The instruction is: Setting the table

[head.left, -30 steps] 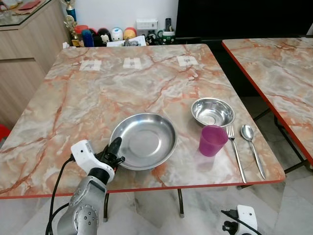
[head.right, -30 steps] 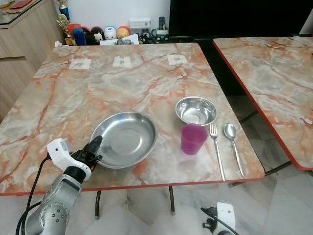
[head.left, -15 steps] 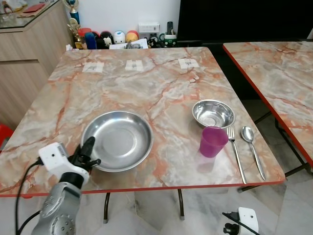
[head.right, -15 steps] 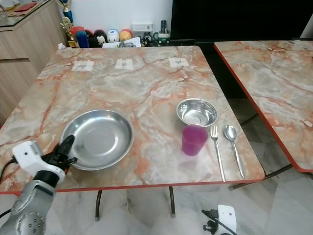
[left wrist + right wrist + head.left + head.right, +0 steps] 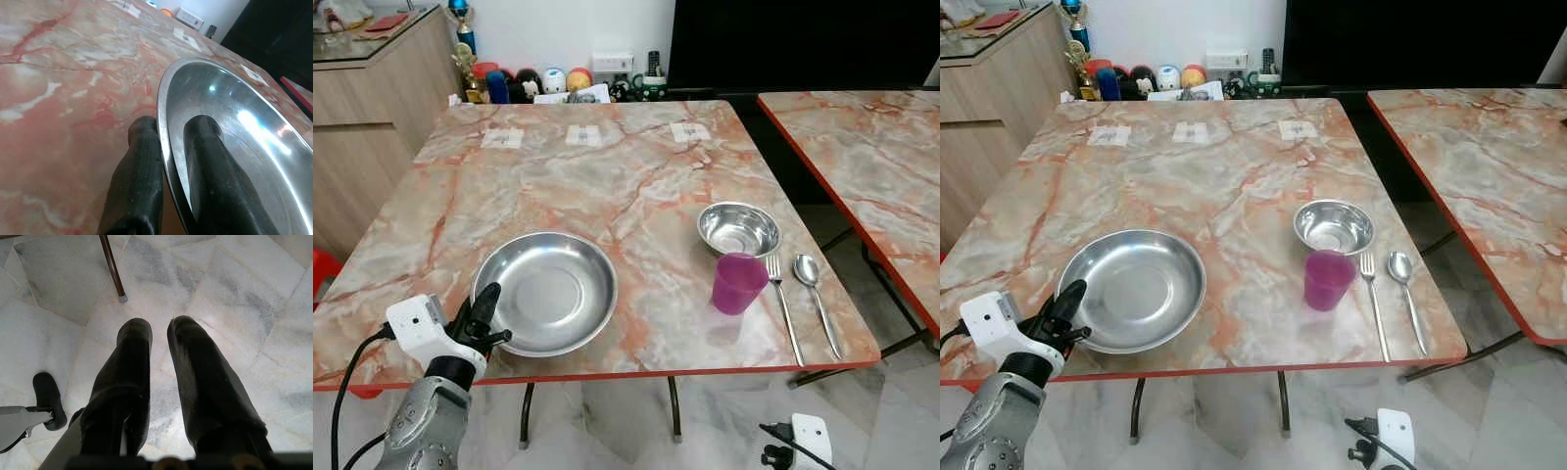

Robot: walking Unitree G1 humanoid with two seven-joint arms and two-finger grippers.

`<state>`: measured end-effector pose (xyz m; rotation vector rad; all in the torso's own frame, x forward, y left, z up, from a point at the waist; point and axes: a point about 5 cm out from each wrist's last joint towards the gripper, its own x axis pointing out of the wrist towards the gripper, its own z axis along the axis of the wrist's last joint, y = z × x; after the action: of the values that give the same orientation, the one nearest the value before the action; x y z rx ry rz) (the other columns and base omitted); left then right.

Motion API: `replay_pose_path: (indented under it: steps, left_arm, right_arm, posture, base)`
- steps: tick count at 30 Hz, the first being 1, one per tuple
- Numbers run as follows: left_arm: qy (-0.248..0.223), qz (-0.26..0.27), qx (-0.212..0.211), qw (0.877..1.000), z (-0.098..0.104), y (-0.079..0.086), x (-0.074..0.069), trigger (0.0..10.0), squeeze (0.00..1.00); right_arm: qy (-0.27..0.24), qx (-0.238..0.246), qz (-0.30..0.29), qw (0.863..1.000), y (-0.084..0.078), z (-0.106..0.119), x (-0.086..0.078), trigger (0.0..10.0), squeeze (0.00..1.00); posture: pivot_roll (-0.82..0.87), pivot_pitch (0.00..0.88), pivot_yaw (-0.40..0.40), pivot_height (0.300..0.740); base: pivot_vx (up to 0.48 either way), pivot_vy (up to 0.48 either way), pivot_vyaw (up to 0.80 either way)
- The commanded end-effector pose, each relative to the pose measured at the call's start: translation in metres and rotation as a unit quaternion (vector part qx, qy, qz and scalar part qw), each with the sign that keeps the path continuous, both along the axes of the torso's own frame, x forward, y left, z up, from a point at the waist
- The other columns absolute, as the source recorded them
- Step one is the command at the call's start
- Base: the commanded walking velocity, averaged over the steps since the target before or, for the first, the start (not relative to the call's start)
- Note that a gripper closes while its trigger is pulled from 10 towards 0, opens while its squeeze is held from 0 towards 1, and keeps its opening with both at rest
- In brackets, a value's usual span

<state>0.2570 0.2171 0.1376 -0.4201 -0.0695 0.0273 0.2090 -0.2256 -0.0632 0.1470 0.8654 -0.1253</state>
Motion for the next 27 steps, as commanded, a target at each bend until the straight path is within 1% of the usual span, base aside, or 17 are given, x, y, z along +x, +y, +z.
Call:
replay_pose_path:
  steps: [1, 7, 10, 17, 19, 27]
  left_arm:
    - [-0.018, 0.003, 0.004, 1.000, 0.0077, 0.0002, -0.0034, 10.0, 0.00]
    - [-0.014, -0.001, 0.004, 1.000, 0.0055, -0.0048, -0.0029, 10.0, 0.00]
    - [-0.014, -0.003, 0.004, 1.000, 0.0055, -0.0068, -0.0028, 10.0, 0.00]
    - [-0.014, -0.003, 0.005, 1.000, 0.0060, -0.0056, -0.0031, 10.0, 0.00]
    - [-0.013, -0.004, 0.007, 1.000, 0.0056, -0.0062, -0.0034, 10.0, 0.00]
    - [-0.015, -0.008, 0.008, 1.000, 0.0055, -0.0088, -0.0030, 10.0, 0.00]
  right_arm:
    - [0.000, -0.002, -0.003, 1.000, -0.0036, 0.0010, 0.0002, 10.0, 0.00]
    - [-0.001, -0.007, 0.004, 1.000, -0.0038, 0.0014, 0.0008, 10.0, 0.00]
    - [-0.002, -0.010, 0.010, 1.000, -0.0038, 0.0017, 0.0010, 10.0, 0.00]
    - [-0.001, -0.010, 0.010, 1.000, -0.0036, 0.0015, 0.0010, 10.0, 0.00]
    - [0.000, -0.005, 0.002, 1.000, -0.0032, 0.0010, 0.0004, 10.0, 0.00]
    - [0.001, -0.006, 0.002, 1.000, -0.0034, 0.0009, 0.0003, 10.0, 0.00]
  posture:
    - [0.10, 0.101, -0.028, 0.740]
    - [0.10, 0.104, -0.028, 0.740]
    - [0.10, 0.105, -0.028, 0.740]
    - [0.10, 0.109, -0.028, 0.740]
    - [0.10, 0.109, -0.028, 0.740]
    - [0.10, 0.109, -0.029, 0.740]
  base:
    - [0.000, 0.000, 0.00]
    - [0.000, 0.000, 0.00]
    - [0.000, 0.000, 0.78]
    - [0.000, 0.000, 0.79]
    - [0.000, 0.000, 0.00]
    - [0.000, 0.000, 0.00]
